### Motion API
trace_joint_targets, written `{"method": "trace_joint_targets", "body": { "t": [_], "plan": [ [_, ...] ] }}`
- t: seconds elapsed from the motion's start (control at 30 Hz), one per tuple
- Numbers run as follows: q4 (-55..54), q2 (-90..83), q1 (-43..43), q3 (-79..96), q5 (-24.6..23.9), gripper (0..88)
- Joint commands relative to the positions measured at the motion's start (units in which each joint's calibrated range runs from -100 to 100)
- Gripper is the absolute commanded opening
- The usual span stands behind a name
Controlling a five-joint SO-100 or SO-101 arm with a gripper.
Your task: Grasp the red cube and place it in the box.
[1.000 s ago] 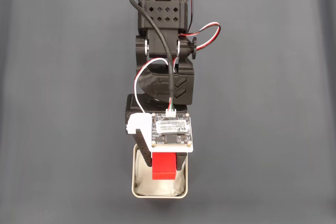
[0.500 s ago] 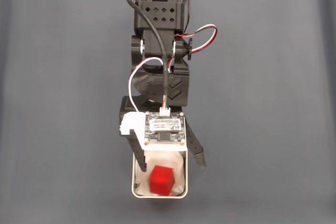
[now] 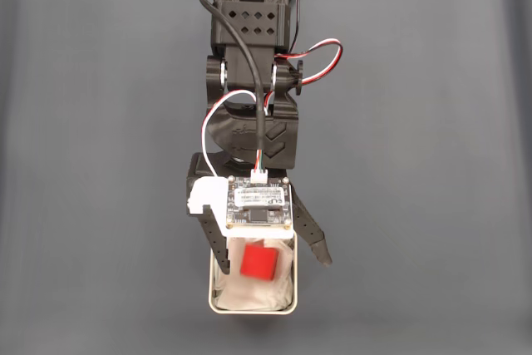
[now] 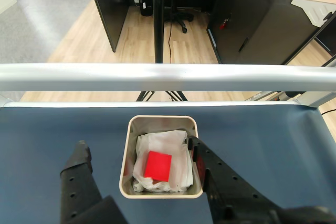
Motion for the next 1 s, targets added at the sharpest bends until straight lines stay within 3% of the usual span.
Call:
{"method": "trace_joint_targets", "body": {
  "t": [0.0,0.33,0.57,0.77,0.97],
  "plan": [
    [-1.2,-0.5,0.7,-2.5,-0.6,42.1],
    [-1.2,-0.7,0.7,-2.3,-0.9,40.4],
    [0.5,-4.0,-0.1,-2.7,-0.3,0.0],
    [4.2,-17.4,-0.9,-0.3,-1.7,0.0],
    [4.3,-40.8,-2.1,23.2,-0.3,0.0]
  ]
}}
